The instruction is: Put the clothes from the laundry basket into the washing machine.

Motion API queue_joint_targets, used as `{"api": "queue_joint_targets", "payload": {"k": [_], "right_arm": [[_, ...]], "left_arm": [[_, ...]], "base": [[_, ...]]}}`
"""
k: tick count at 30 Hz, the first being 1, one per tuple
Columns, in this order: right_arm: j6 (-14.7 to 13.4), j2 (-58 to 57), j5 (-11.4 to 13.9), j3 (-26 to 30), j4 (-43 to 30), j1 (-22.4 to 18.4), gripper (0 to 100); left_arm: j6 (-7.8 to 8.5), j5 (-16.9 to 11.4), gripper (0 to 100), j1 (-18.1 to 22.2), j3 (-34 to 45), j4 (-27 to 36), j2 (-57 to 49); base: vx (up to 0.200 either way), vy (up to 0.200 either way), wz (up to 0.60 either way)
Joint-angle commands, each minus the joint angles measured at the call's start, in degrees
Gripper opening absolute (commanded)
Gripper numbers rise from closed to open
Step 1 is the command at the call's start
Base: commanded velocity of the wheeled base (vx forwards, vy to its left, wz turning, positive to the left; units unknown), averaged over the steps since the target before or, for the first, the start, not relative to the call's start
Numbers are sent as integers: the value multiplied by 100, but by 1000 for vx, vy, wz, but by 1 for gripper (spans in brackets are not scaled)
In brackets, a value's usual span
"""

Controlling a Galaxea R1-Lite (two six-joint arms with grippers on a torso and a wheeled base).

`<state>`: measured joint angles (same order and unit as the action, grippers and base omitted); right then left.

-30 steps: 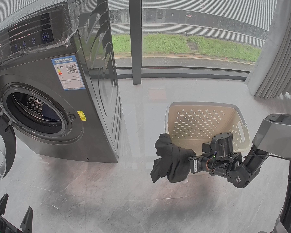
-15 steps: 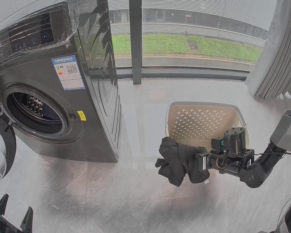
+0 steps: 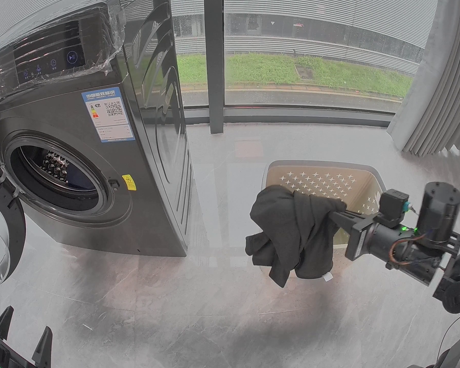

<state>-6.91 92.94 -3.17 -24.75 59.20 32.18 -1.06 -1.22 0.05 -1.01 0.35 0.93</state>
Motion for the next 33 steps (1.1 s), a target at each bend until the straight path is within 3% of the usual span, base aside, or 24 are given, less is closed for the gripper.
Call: {"api": "queue_joint_targets", "payload": {"k": [1, 7, 16, 24, 27, 33], "right_arm": [[-3, -1639, 62, 286, 101, 245, 0], [269, -1876, 106, 277, 110, 227, 0], [322, -1990, 80, 172, 110, 192, 0], [322, -1964, 1, 163, 101, 78, 0], [331, -1938, -333, 102, 83, 86, 0], [322, -1903, -571, 14, -84, 78, 0]], "left_arm": [[1, -1, 100, 4, 92, 9, -84], [18, -1, 100, 4, 92, 9, -84], [45, -10, 100, 4, 84, 9, -84], [27, -10, 100, -5, 84, 9, -84], [9, -10, 100, -5, 84, 9, -84], [1, -1, 100, -5, 84, 9, -84]], "base": [[0, 0, 0], [0, 0, 0], [0, 0, 0], [-150, 0, 0], [0, 0, 0], [0, 167, 0]]}}
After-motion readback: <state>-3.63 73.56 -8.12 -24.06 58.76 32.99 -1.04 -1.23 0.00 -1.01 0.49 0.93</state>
